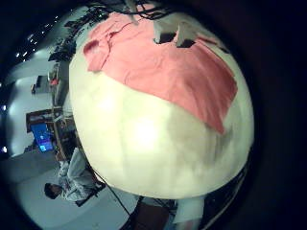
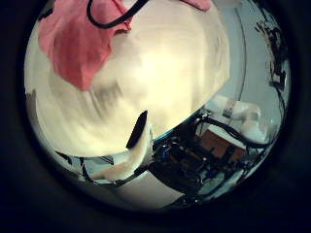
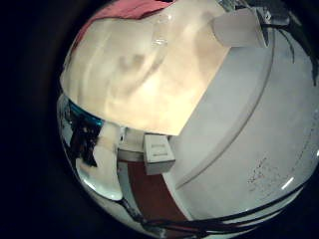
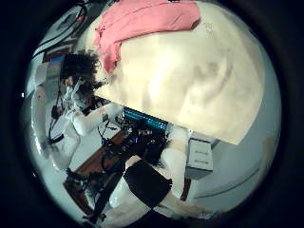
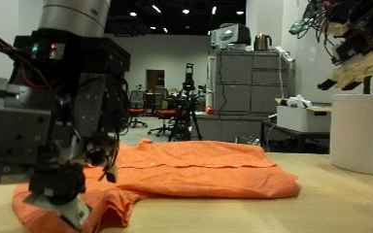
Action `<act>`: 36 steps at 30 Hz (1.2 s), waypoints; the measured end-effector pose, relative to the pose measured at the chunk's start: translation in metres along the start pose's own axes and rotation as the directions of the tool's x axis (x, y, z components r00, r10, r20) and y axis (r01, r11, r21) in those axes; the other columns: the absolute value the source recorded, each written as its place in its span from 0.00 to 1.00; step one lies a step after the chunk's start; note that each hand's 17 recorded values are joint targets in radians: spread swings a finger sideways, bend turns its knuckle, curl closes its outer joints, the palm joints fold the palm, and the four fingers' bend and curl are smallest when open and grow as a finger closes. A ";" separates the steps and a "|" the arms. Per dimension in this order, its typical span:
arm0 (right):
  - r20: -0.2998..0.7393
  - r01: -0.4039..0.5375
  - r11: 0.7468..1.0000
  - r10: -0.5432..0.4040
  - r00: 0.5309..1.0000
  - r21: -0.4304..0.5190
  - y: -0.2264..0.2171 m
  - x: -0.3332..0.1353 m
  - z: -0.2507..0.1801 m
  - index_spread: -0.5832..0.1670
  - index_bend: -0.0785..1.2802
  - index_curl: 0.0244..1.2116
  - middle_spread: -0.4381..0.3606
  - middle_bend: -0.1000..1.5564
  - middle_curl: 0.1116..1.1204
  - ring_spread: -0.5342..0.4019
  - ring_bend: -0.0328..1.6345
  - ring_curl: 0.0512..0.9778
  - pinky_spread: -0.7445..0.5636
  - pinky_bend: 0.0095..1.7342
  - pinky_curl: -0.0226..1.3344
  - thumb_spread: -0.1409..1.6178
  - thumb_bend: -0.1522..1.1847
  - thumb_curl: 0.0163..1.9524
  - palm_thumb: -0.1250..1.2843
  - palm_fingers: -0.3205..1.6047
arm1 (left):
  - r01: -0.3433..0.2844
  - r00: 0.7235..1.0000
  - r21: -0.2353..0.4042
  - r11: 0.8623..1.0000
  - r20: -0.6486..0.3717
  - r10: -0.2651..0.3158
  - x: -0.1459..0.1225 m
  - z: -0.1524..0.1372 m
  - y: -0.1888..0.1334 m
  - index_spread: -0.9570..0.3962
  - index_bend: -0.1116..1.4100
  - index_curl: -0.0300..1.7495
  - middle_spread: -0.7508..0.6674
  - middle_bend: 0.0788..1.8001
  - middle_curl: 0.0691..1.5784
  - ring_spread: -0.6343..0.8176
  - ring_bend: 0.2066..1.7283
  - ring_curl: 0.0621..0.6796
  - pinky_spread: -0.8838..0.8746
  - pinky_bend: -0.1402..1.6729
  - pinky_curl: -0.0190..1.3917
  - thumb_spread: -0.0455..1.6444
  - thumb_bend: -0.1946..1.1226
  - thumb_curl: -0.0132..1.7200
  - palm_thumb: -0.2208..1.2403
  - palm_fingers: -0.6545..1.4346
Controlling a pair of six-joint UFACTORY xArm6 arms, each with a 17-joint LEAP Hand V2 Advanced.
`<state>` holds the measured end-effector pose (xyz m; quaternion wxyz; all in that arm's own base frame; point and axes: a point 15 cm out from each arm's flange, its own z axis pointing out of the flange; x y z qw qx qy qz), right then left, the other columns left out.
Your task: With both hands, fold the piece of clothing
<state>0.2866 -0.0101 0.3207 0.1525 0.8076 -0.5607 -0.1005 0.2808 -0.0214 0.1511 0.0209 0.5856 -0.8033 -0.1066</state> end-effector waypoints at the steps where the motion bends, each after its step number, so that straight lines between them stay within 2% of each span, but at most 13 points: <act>1: 0.001 0.001 1.000 -0.001 1.000 -0.006 -0.001 0.000 0.001 0.44 0.19 0.24 0.81 0.17 0.19 0.83 0.14 0.20 0.83 0.20 0.25 0.78 0.10 0.10 0.25 0.21 | -0.003 1.000 -0.009 1.000 0.000 0.003 0.000 0.003 -0.002 0.73 0.18 0.19 0.67 0.06 0.15 0.75 0.21 0.28 0.69 0.27 0.25 0.64 0.13 0.18 0.38 0.34; 3: 0.002 0.001 1.000 -0.001 1.000 -0.009 -0.004 0.001 0.001 0.44 0.19 0.24 0.81 0.17 0.19 0.84 0.14 0.20 0.83 0.20 0.25 0.78 0.10 0.10 0.25 0.21 | 0.000 1.000 -0.035 0.999 -0.005 0.000 -0.002 0.010 -0.009 0.73 0.19 0.20 0.68 0.06 0.15 0.76 0.18 0.27 0.72 0.27 0.25 0.64 0.13 0.18 0.38 0.32; 6: 0.003 0.004 1.000 -0.004 1.000 -0.015 -0.008 0.001 0.002 0.44 0.19 0.24 0.80 0.17 0.19 0.84 0.14 0.20 0.83 0.20 0.25 0.78 0.10 0.10 0.25 0.21 | 0.003 1.000 -0.056 0.998 -0.007 -0.003 -0.004 0.015 -0.017 0.74 0.19 0.20 0.70 0.06 0.15 0.77 0.19 0.26 0.73 0.27 0.24 0.63 0.13 0.18 0.38 0.32; 12: 0.006 0.012 0.999 -0.012 1.000 -0.032 -0.011 0.000 0.007 0.44 0.18 0.24 0.77 0.17 0.18 0.83 0.14 0.21 0.83 0.19 0.25 0.78 0.10 0.10 0.25 0.21 | 0.034 0.999 -0.053 0.998 -0.010 -0.034 -0.009 0.018 -0.025 0.74 0.18 0.20 0.65 0.09 0.17 0.73 0.18 0.25 0.72 0.25 0.23 0.63 0.13 0.18 0.38 0.36; 15: 0.007 0.013 0.999 -0.012 1.000 -0.037 -0.013 0.000 0.009 0.44 0.18 0.24 0.76 0.17 0.18 0.83 0.14 0.21 0.83 0.19 0.25 0.79 0.10 0.10 0.25 0.21 | 0.045 0.999 -0.046 0.998 -0.011 -0.046 -0.012 0.018 -0.026 0.73 0.20 0.20 0.56 0.17 0.19 0.63 0.19 0.25 0.67 0.21 0.22 0.63 0.13 0.18 0.39 0.46; 18: 0.008 0.013 0.999 -0.013 1.000 -0.041 -0.014 0.000 0.010 0.44 0.19 0.24 0.75 0.17 0.18 0.83 0.14 0.22 0.83 0.19 0.25 0.79 0.10 0.10 0.26 0.21 | 0.060 0.998 -0.041 0.997 -0.010 -0.060 -0.013 0.016 -0.029 0.71 0.20 0.21 0.52 0.21 0.21 0.56 0.19 0.25 0.62 0.21 0.22 0.64 0.14 0.18 0.41 0.52; 19: 0.009 0.014 0.999 -0.013 1.000 -0.041 -0.014 0.000 0.010 0.44 0.18 0.24 0.74 0.17 0.18 0.83 0.14 0.22 0.83 0.19 0.25 0.79 0.10 0.10 0.26 0.21 | 0.065 0.998 -0.044 0.997 -0.010 -0.066 -0.014 0.017 -0.029 0.69 0.18 0.21 0.47 0.27 0.24 0.48 0.21 0.26 0.53 0.26 0.23 0.64 0.14 0.19 0.43 0.60; 21: 0.010 0.013 0.999 -0.013 1.000 -0.042 -0.014 0.000 0.010 0.44 0.18 0.24 0.74 0.17 0.18 0.83 0.14 0.22 0.83 0.19 0.25 0.79 0.10 0.10 0.26 0.21 | 0.071 0.997 -0.053 0.996 -0.010 -0.071 -0.014 0.018 -0.030 0.66 0.18 0.21 0.43 0.30 0.26 0.41 0.24 0.27 0.46 0.30 0.24 0.65 0.15 0.19 0.45 0.66; 22: 0.009 0.013 0.999 -0.012 1.000 -0.043 -0.014 0.000 0.010 0.43 0.18 0.24 0.73 0.17 0.18 0.83 0.14 0.22 0.83 0.19 0.25 0.79 0.10 0.10 0.26 0.21 | 0.073 0.997 -0.060 0.996 -0.010 -0.074 -0.015 0.018 -0.031 0.65 0.17 0.21 0.42 0.33 0.27 0.38 0.26 0.29 0.43 0.33 0.25 0.65 0.15 0.19 0.47 0.70; 23: 0.009 0.014 0.999 -0.013 1.000 -0.043 -0.015 0.000 0.011 0.43 0.18 0.24 0.73 0.17 0.18 0.83 0.15 0.22 0.83 0.19 0.25 0.79 0.10 0.10 0.26 0.22 | 0.074 0.997 -0.069 0.995 -0.010 -0.075 -0.015 0.018 -0.031 0.62 0.18 0.21 0.38 0.35 0.29 0.31 0.29 0.31 0.37 0.37 0.27 0.66 0.17 0.20 0.52 0.75; 26: 0.008 0.015 0.999 -0.015 1.000 -0.041 -0.016 0.001 0.010 0.43 0.18 0.24 0.72 0.17 0.18 0.83 0.15 0.22 0.83 0.18 0.25 0.79 0.10 0.10 0.26 0.22 | 0.077 0.997 -0.114 0.990 -0.011 -0.079 -0.017 0.019 -0.026 0.55 0.20 0.23 0.32 0.39 0.34 0.19 0.42 0.45 0.26 0.47 0.33 0.66 0.21 0.23 0.64 0.85; 30: 0.008 0.019 0.999 -0.018 1.000 -0.043 -0.018 0.000 0.011 0.42 0.19 0.24 0.70 0.18 0.18 0.82 0.15 0.22 0.83 0.17 0.24 0.80 0.10 0.10 0.26 0.23 | 0.075 0.997 -0.155 0.985 -0.011 -0.078 -0.018 0.016 -0.022 0.47 0.22 0.26 0.26 0.42 0.40 0.13 0.58 0.63 0.19 0.58 0.39 0.64 0.23 0.27 0.72 0.86; 36: 0.000 0.048 0.998 -0.048 0.999 -0.049 -0.033 -0.006 0.019 0.41 0.17 0.23 0.66 0.18 0.19 0.77 0.21 0.25 0.80 0.17 0.24 0.81 0.11 0.10 0.30 0.29 | 0.070 0.997 -0.210 0.975 0.003 -0.071 -0.024 0.003 -0.009 0.38 0.27 0.33 0.19 0.43 0.49 0.11 0.68 0.76 0.15 0.68 0.46 0.61 0.23 0.33 0.79 0.81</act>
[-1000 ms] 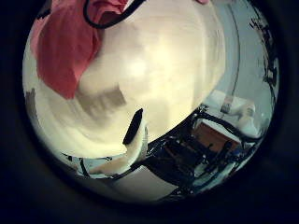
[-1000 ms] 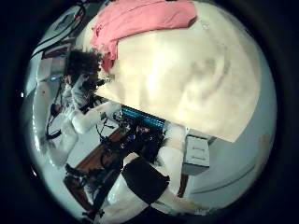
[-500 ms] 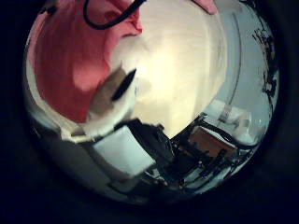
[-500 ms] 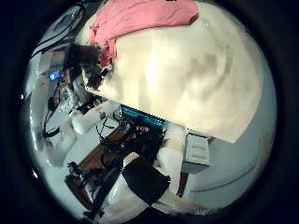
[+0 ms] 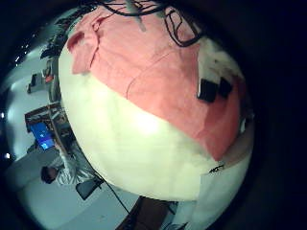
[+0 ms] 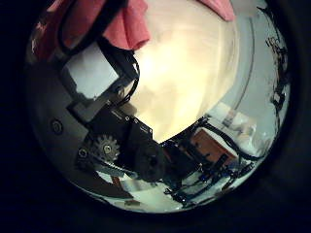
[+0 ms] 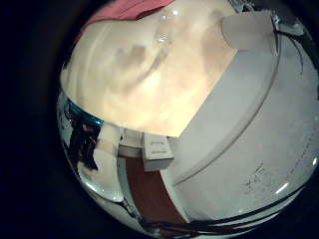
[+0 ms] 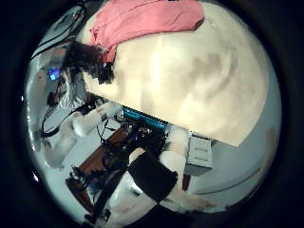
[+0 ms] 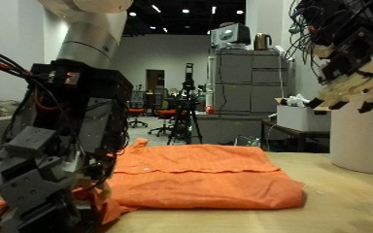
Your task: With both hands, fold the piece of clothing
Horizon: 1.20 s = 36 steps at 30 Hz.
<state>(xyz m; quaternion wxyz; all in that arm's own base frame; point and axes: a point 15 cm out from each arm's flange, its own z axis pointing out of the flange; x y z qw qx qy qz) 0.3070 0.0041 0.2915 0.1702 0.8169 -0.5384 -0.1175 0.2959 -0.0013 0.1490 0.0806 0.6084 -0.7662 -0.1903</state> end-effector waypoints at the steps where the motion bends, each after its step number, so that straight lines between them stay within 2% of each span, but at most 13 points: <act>1: -0.004 0.004 1.000 -0.004 1.000 0.008 -0.005 0.000 0.002 0.41 0.17 0.23 0.65 0.18 0.20 0.75 0.22 0.25 0.78 0.17 0.24 0.81 0.11 0.10 0.30 0.29 | -0.001 1.000 -0.006 1.000 0.003 0.001 -0.001 -0.004 0.004 0.37 0.28 0.35 0.18 0.44 0.50 0.11 0.69 0.78 0.15 0.69 0.47 0.60 0.22 0.33 0.79 0.80; 8: -0.043 0.043 0.995 -0.039 0.998 0.092 -0.056 -0.001 0.017 0.43 0.17 0.22 0.58 0.21 0.23 0.62 0.28 0.28 0.66 0.17 0.24 0.76 0.12 0.13 0.42 0.34 | -0.002 1.000 0.029 1.000 0.012 0.002 -0.004 -0.035 0.014 0.32 0.32 0.45 0.14 0.45 0.61 0.12 0.75 0.84 0.15 0.74 0.50 0.59 0.20 0.38 0.81 0.75; 15: -0.056 0.095 0.981 -0.087 0.995 0.171 -0.108 -0.024 0.077 0.43 0.19 0.23 0.49 0.26 0.26 0.49 0.32 0.28 0.57 0.16 0.22 0.67 0.10 0.15 0.50 0.42 | -0.010 1.000 0.017 1.000 0.008 0.010 0.001 -0.035 0.019 0.29 0.33 0.55 0.11 0.45 0.68 0.13 0.80 0.86 0.15 0.77 0.52 0.59 0.17 0.41 0.82 0.72; 19: -0.049 0.109 0.985 -0.103 0.993 0.137 -0.119 -0.039 0.112 0.42 0.19 0.24 0.44 0.28 0.28 0.43 0.34 0.29 0.52 0.17 0.22 0.65 0.09 0.16 0.52 0.43 | -0.015 1.000 0.014 1.000 0.002 0.015 0.004 -0.035 0.018 0.28 0.32 0.61 0.10 0.45 0.72 0.14 0.82 0.86 0.15 0.78 0.53 0.59 0.15 0.43 0.82 0.71; 28: -0.051 0.109 0.990 -0.104 0.993 0.093 -0.127 -0.047 0.130 0.39 0.21 0.27 0.40 0.29 0.30 0.36 0.36 0.29 0.48 0.16 0.21 0.63 0.10 0.16 0.54 0.47 | -0.013 1.000 0.014 1.000 0.005 0.013 0.003 -0.037 0.019 0.27 0.30 0.70 0.09 0.45 0.77 0.14 0.84 0.85 0.16 0.80 0.53 0.59 0.14 0.45 0.82 0.70; 31: -0.056 0.102 0.991 -0.097 0.994 0.091 -0.130 -0.049 0.131 0.35 0.22 0.28 0.37 0.31 0.31 0.31 0.39 0.30 0.43 0.18 0.20 0.62 0.10 0.17 0.56 0.55 | -0.011 1.000 0.016 1.000 0.006 0.011 0.001 -0.040 0.019 0.27 0.29 0.72 0.09 0.45 0.78 0.14 0.84 0.85 0.16 0.80 0.53 0.59 0.14 0.46 0.82 0.70; 34: -0.063 0.098 0.990 -0.092 0.994 0.099 -0.133 -0.047 0.127 0.29 0.23 0.29 0.27 0.34 0.34 0.22 0.44 0.32 0.29 0.24 0.20 0.61 0.10 0.17 0.60 0.71 | -0.018 1.000 0.020 1.000 0.008 0.018 0.000 -0.044 0.020 0.27 0.27 0.74 0.09 0.45 0.80 0.15 0.85 0.84 0.16 0.81 0.53 0.59 0.14 0.47 0.82 0.69; 35: -0.067 0.095 0.991 -0.088 0.994 0.099 -0.134 -0.046 0.126 0.28 0.23 0.29 0.26 0.34 0.34 0.21 0.44 0.32 0.28 0.25 0.20 0.61 0.10 0.17 0.60 0.71 | -0.018 1.000 0.021 1.000 0.008 0.017 0.000 -0.045 0.020 0.27 0.27 0.75 0.09 0.44 0.80 0.15 0.85 0.84 0.16 0.81 0.53 0.59 0.14 0.47 0.82 0.69; 36: -0.073 0.087 0.991 -0.080 0.994 0.100 -0.135 -0.045 0.126 0.26 0.25 0.32 0.22 0.36 0.36 0.20 0.46 0.35 0.21 0.31 0.23 0.61 0.11 0.18 0.62 0.79 | -0.018 1.000 0.023 1.000 0.008 0.018 -0.001 -0.048 0.020 0.27 0.27 0.76 0.09 0.44 0.80 0.15 0.85 0.84 0.16 0.81 0.53 0.59 0.14 0.47 0.82 0.70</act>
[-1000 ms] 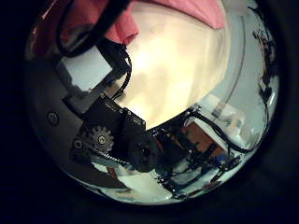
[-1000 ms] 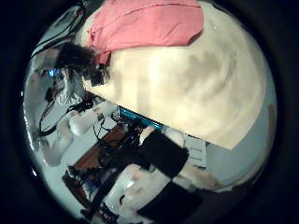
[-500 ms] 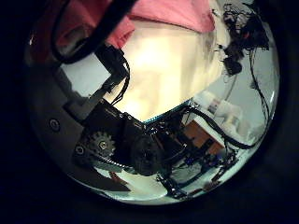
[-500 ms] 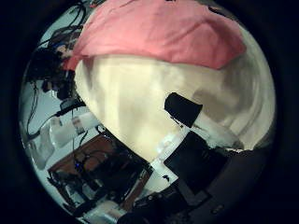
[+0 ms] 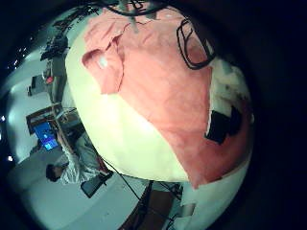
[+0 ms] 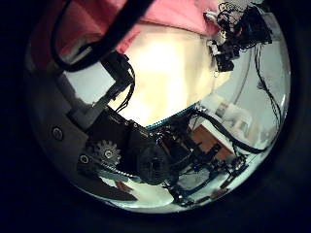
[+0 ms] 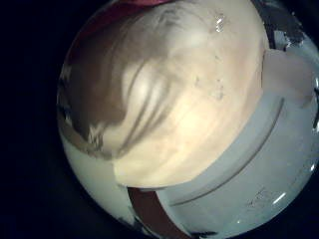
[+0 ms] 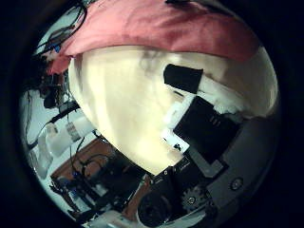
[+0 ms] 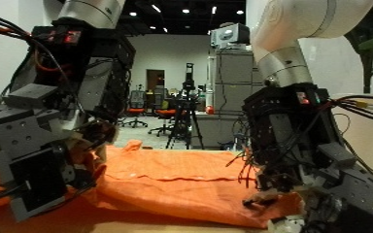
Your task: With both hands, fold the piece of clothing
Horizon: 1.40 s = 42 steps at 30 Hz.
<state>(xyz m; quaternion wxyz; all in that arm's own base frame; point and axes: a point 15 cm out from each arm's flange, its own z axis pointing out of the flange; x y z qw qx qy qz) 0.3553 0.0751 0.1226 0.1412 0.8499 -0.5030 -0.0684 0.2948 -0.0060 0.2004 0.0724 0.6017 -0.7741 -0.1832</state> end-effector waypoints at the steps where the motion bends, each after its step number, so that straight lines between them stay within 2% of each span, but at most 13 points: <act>1: -0.004 -0.005 1.000 0.005 1.000 0.003 -0.001 0.001 -0.001 0.25 0.28 0.34 0.20 0.38 0.38 0.19 0.48 0.37 0.18 0.34 0.24 0.60 0.10 0.18 0.62 0.82 | -0.001 1.000 0.003 1.000 0.000 0.001 0.000 -0.002 0.000 0.27 0.26 0.76 0.09 0.44 0.81 0.15 0.85 0.83 0.16 0.81 0.53 0.59 0.14 0.47 0.82 0.70; 3: -0.014 -0.015 1.000 0.015 1.000 0.010 -0.003 0.004 -0.003 0.25 0.38 0.39 0.22 0.47 0.43 0.21 0.51 0.40 0.15 0.40 0.28 0.61 0.11 0.18 0.66 0.94 | -0.005 1.000 0.003 1.000 0.000 0.005 -0.001 -0.004 0.001 0.28 0.26 0.78 0.09 0.44 0.81 0.15 0.85 0.83 0.16 0.81 0.53 0.59 0.14 0.47 0.82 0.70; 5: -0.015 -0.023 1.000 0.023 1.000 0.021 -0.005 0.007 -0.004 0.27 0.48 0.45 0.25 0.54 0.48 0.23 0.56 0.44 0.17 0.46 0.32 0.62 0.12 0.19 0.70 0.96 | -0.011 1.000 -0.003 1.000 0.000 0.011 -0.001 -0.005 0.003 0.28 0.25 0.79 0.09 0.44 0.82 0.15 0.85 0.83 0.16 0.81 0.53 0.59 0.14 0.48 0.82 0.70; 11: -0.008 -0.046 0.998 0.047 0.999 0.034 -0.002 0.018 -0.007 0.32 0.70 0.58 0.30 0.71 0.59 0.28 0.71 0.56 0.26 0.64 0.43 0.67 0.18 0.23 0.85 0.86 | -0.043 0.999 -0.018 0.999 0.000 0.043 -0.002 -0.009 0.014 0.29 0.23 0.81 0.09 0.43 0.83 0.15 0.84 0.82 0.16 0.80 0.52 0.59 0.14 0.48 0.81 0.70; 17: -0.003 -0.082 0.996 0.082 0.997 0.024 0.028 0.031 -0.032 0.37 0.80 0.65 0.34 0.80 0.65 0.31 0.80 0.65 0.33 0.73 0.51 0.68 0.19 0.27 0.90 0.78 | -0.101 0.995 -0.032 0.994 -0.018 0.101 0.002 -0.015 0.037 0.30 0.21 0.83 0.09 0.42 0.83 0.15 0.84 0.81 0.16 0.80 0.52 0.59 0.14 0.49 0.81 0.70; 24: -0.006 -0.099 0.994 0.099 0.995 0.051 0.078 0.035 -0.079 0.41 0.84 0.68 0.37 0.83 0.67 0.33 0.83 0.68 0.37 0.75 0.55 0.69 0.17 0.29 0.91 0.76 | -0.165 0.986 -0.024 0.986 -0.043 0.164 0.017 -0.032 0.069 0.32 0.20 0.85 0.09 0.40 0.84 0.15 0.83 0.80 0.16 0.79 0.52 0.59 0.14 0.49 0.81 0.71; 29: 0.007 -0.111 0.994 0.111 0.994 0.013 0.124 0.026 -0.102 0.42 0.85 0.69 0.39 0.84 0.67 0.34 0.83 0.69 0.38 0.75 0.57 0.69 0.15 0.31 0.91 0.75 | -0.212 0.976 -0.064 0.975 -0.054 0.209 0.029 -0.044 0.091 0.33 0.20 0.85 0.09 0.40 0.85 0.15 0.83 0.79 0.16 0.79 0.51 0.59 0.14 0.48 0.81 0.71; 33: 0.012 -0.118 0.993 0.118 0.993 0.017 0.155 0.015 -0.121 0.43 0.85 0.70 0.39 0.85 0.67 0.34 0.84 0.69 0.38 0.74 0.58 0.69 0.14 0.32 0.91 0.75 | -0.220 0.975 -0.067 0.973 -0.053 0.217 0.029 -0.060 0.099 0.34 0.20 0.86 0.09 0.39 0.85 0.15 0.82 0.79 0.16 0.79 0.51 0.59 0.14 0.48 0.81 0.72; 42: 0.002 -0.129 0.990 0.129 0.992 0.059 0.185 0.004 -0.146 0.44 0.84 0.70 0.40 0.85 0.66 0.35 0.84 0.68 0.38 0.73 0.60 0.70 0.11 0.35 0.91 0.75 | -0.227 0.974 -0.098 0.969 -0.052 0.222 0.019 -0.096 0.119 0.36 0.19 0.87 0.09 0.39 0.86 0.14 0.82 0.79 0.15 0.78 0.51 0.58 0.14 0.48 0.81 0.72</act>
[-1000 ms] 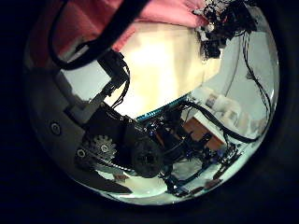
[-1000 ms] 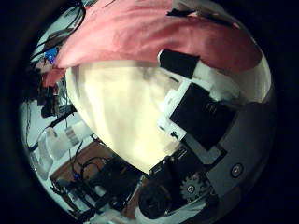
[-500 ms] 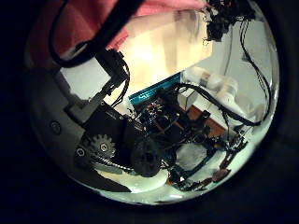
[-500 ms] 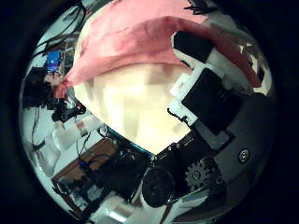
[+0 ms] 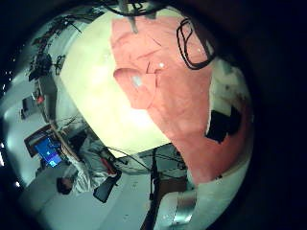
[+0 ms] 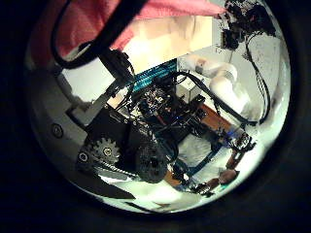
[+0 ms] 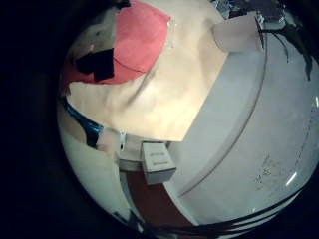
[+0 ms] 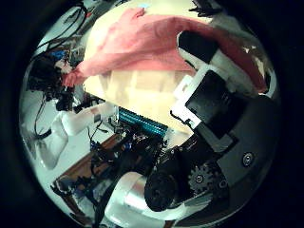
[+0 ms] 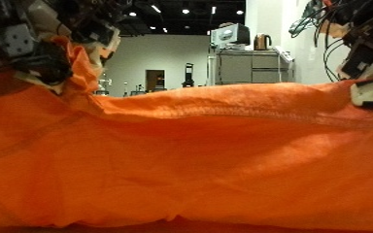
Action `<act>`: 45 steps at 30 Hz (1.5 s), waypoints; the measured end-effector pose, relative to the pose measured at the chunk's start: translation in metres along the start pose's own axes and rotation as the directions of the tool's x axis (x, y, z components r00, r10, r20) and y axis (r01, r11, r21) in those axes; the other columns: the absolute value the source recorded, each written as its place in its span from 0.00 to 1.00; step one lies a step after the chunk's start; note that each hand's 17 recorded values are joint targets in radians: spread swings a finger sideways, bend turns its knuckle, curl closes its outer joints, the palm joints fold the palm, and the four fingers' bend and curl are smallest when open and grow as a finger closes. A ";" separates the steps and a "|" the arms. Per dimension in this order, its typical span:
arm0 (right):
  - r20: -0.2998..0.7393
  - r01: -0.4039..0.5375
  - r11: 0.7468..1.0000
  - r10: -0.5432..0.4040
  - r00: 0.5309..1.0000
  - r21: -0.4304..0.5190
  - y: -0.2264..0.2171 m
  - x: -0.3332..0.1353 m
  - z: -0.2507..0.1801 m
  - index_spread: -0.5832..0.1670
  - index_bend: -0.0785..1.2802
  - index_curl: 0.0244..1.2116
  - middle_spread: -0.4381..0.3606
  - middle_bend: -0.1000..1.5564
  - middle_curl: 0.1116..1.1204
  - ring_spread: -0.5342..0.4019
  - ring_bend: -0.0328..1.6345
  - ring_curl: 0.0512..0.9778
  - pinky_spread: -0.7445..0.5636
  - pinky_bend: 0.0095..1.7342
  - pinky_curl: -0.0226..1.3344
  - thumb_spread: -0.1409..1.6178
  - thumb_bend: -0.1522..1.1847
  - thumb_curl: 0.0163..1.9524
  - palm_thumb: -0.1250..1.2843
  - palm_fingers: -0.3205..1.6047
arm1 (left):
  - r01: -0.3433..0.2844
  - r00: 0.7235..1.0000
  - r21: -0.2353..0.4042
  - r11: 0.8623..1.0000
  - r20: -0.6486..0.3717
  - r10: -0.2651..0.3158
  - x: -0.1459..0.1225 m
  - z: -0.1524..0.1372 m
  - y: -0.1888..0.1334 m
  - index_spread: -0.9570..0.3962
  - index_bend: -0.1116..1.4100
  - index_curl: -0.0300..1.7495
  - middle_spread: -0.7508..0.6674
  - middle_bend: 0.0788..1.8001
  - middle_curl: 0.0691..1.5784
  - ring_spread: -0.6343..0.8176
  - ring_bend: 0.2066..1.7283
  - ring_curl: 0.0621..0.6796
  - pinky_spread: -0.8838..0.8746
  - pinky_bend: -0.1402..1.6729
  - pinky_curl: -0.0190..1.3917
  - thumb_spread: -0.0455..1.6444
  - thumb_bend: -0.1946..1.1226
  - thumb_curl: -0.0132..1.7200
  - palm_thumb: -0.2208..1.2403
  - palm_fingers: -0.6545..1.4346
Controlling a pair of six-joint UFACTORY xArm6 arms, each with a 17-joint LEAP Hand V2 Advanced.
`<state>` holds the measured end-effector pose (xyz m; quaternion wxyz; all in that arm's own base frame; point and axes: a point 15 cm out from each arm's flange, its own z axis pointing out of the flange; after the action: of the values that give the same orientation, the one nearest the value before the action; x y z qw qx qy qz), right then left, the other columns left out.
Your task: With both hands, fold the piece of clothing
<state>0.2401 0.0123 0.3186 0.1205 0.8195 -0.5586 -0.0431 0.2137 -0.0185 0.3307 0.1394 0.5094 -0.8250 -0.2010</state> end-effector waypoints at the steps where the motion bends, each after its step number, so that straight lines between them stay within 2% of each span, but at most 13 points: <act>1: -0.001 -0.003 1.000 0.003 1.000 0.007 -0.001 0.001 -0.003 0.44 0.84 0.70 0.40 0.85 0.66 0.35 0.84 0.68 0.38 0.73 0.60 0.70 0.11 0.35 0.91 0.75 | 0.002 1.000 0.001 1.000 0.001 -0.002 -0.001 -0.006 0.002 0.37 0.19 0.87 0.09 0.38 0.86 0.14 0.82 0.79 0.15 0.78 0.51 0.58 0.14 0.48 0.81 0.72; 7: -0.008 -0.021 0.999 0.022 1.000 0.047 -0.019 0.007 -0.024 0.44 0.85 0.70 0.39 0.85 0.66 0.35 0.84 0.68 0.38 0.72 0.60 0.69 0.11 0.36 0.91 0.76 | 0.022 0.999 0.002 1.000 0.030 -0.022 -0.014 -0.037 -0.004 0.38 0.19 0.87 0.09 0.38 0.86 0.14 0.81 0.79 0.15 0.78 0.51 0.58 0.14 0.48 0.81 0.72; 12: 0.000 -0.043 0.999 0.043 0.999 0.015 -0.054 0.017 -0.024 0.44 0.85 0.71 0.39 0.85 0.65 0.35 0.85 0.67 0.38 0.72 0.61 0.69 0.11 0.37 0.91 0.76 | 0.042 0.998 -0.041 0.998 0.053 -0.040 -0.036 -0.051 -0.036 0.39 0.20 0.88 0.09 0.38 0.86 0.14 0.81 0.79 0.15 0.78 0.51 0.58 0.14 0.48 0.80 0.72; 17: 0.008 -0.060 0.997 0.061 0.998 -0.056 -0.096 0.025 -0.012 0.44 0.85 0.71 0.39 0.85 0.65 0.35 0.85 0.67 0.39 0.72 0.63 0.69 0.11 0.37 0.91 0.75 | 0.052 0.997 -0.091 0.994 0.059 -0.047 -0.058 -0.056 -0.084 0.39 0.19 0.88 0.09 0.38 0.87 0.14 0.82 0.80 0.15 0.77 0.51 0.58 0.14 0.48 0.80 0.71; 22: 0.013 -0.075 0.988 0.078 0.997 -0.134 -0.141 0.034 0.012 0.44 0.86 0.71 0.39 0.86 0.65 0.35 0.85 0.68 0.40 0.72 0.65 0.69 0.11 0.38 0.89 0.74 | 0.055 0.997 -0.105 0.993 0.055 -0.050 -0.079 -0.052 -0.136 0.40 0.19 0.88 0.09 0.38 0.87 0.14 0.82 0.80 0.15 0.77 0.52 0.59 0.13 0.47 0.79 0.70; 31: 0.014 -0.109 0.975 0.114 0.993 -0.195 -0.219 0.055 0.043 0.44 0.85 0.72 0.38 0.86 0.66 0.34 0.85 0.68 0.40 0.70 0.68 0.70 0.10 0.38 0.86 0.73 | 0.043 0.999 -0.154 0.987 0.028 -0.039 -0.112 -0.024 -0.220 0.42 0.20 0.88 0.09 0.39 0.87 0.14 0.81 0.80 0.15 0.75 0.53 0.60 0.13 0.43 0.75 0.69; 34: 0.013 -0.124 0.971 0.129 0.992 -0.205 -0.241 0.060 0.053 0.43 0.84 0.72 0.38 0.85 0.65 0.34 0.84 0.68 0.39 0.70 0.69 0.72 0.08 0.36 0.80 0.73 | 0.042 0.998 -0.120 0.992 0.044 -0.037 -0.122 -0.016 -0.240 0.42 0.20 0.87 0.09 0.39 0.86 0.14 0.80 0.80 0.15 0.74 0.53 0.60 0.13 0.42 0.73 0.68; 36: 0.013 -0.126 0.969 0.132 0.991 -0.212 -0.253 0.062 0.060 0.42 0.81 0.71 0.38 0.84 0.64 0.34 0.83 0.67 0.39 0.69 0.68 0.73 0.09 0.34 0.77 0.71 | 0.050 0.997 -0.116 0.992 0.067 -0.042 -0.134 -0.009 -0.249 0.42 0.20 0.87 0.10 0.39 0.85 0.13 0.79 0.79 0.14 0.71 0.53 0.59 0.12 0.41 0.72 0.68; 37: 0.014 -0.127 0.968 0.133 0.991 -0.215 -0.259 0.063 0.065 0.41 0.75 0.69 0.38 0.81 0.62 0.33 0.83 0.66 0.37 0.69 0.68 0.74 0.08 0.32 0.74 0.69 | 0.053 0.996 -0.124 0.991 0.076 -0.044 -0.139 -0.005 -0.250 0.42 0.21 0.86 0.10 0.40 0.84 0.13 0.76 0.78 0.14 0.68 0.52 0.60 0.12 0.40 0.70 0.66; 38: 0.015 -0.128 0.968 0.134 0.991 -0.214 -0.263 0.064 0.067 0.40 0.75 0.70 0.38 0.81 0.62 0.33 0.83 0.66 0.37 0.69 0.68 0.75 0.09 0.32 0.73 0.69 | 0.055 0.996 -0.128 0.990 0.079 -0.045 -0.141 -0.002 -0.251 0.42 0.21 0.85 0.10 0.40 0.84 0.13 0.75 0.78 0.14 0.68 0.52 0.60 0.12 0.39 0.70 0.66; 41: 0.023 -0.134 0.969 0.142 0.990 -0.206 -0.269 0.066 0.070 0.36 0.62 0.66 0.36 0.74 0.58 0.30 0.82 0.64 0.34 0.70 0.66 0.76 0.09 0.29 0.70 0.64 | 0.065 0.996 -0.123 0.990 0.075 -0.056 -0.148 0.003 -0.254 0.42 0.20 0.83 0.10 0.40 0.81 0.12 0.72 0.76 0.14 0.63 0.51 0.60 0.12 0.37 0.67 0.61; 45: 0.023 -0.149 0.980 0.154 0.988 -0.129 -0.282 0.075 0.060 0.31 0.42 0.61 0.32 0.70 0.56 0.28 0.83 0.61 0.27 0.70 0.62 0.78 0.10 0.25 0.67 0.60 | 0.089 0.995 -0.047 0.995 0.047 -0.087 -0.158 -0.003 -0.261 0.43 0.17 0.77 0.12 0.34 0.76 0.13 0.70 0.75 0.14 0.61 0.51 0.61 0.13 0.35 0.65 0.53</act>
<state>0.5113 0.0321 0.1961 0.1661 0.7645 -0.6174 -0.0827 0.4896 0.0185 0.2060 0.1243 0.5372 -0.7995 -0.2384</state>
